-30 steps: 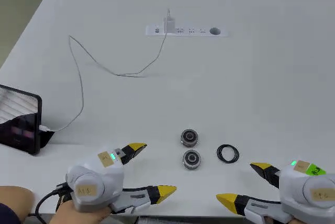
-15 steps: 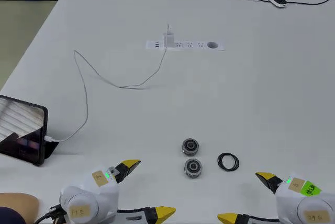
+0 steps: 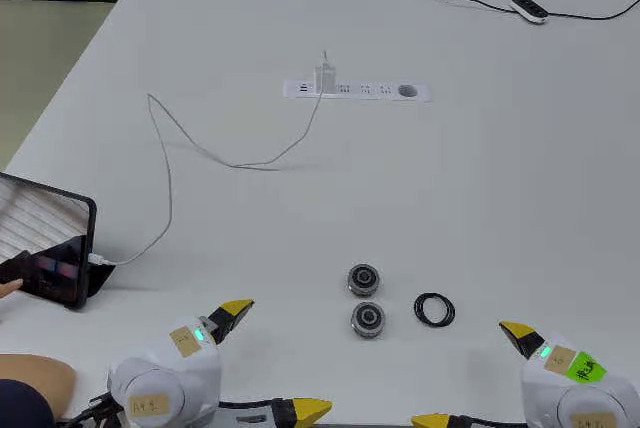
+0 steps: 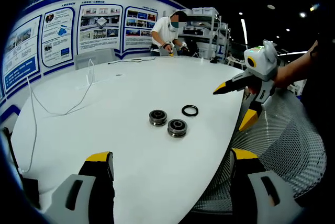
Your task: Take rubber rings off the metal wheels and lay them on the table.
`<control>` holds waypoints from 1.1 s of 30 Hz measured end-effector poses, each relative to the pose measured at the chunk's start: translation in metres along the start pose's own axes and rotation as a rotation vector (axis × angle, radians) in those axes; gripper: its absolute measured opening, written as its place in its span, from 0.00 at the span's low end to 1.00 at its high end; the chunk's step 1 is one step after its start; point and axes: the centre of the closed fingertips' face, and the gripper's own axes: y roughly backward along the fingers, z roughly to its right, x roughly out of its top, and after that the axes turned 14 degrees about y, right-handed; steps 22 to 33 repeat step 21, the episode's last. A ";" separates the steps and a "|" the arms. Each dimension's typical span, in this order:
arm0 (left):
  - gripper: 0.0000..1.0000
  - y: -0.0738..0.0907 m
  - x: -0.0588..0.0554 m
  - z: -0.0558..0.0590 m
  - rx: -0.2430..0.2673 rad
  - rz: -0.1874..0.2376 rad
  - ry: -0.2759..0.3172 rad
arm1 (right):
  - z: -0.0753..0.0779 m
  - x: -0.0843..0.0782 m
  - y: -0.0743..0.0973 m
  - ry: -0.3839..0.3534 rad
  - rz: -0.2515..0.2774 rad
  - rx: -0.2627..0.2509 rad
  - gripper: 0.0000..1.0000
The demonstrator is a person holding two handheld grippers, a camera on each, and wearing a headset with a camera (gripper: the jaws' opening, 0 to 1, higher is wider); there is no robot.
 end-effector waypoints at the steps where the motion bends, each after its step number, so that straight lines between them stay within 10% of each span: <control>1: 0.96 0.000 0.000 0.000 0.001 0.001 -0.002 | 0.000 0.000 0.000 0.000 0.000 0.000 0.96; 33: 0.96 0.003 -0.001 -0.004 0.019 0.006 0.006 | -0.002 -0.001 0.003 -0.027 0.008 -0.012 0.95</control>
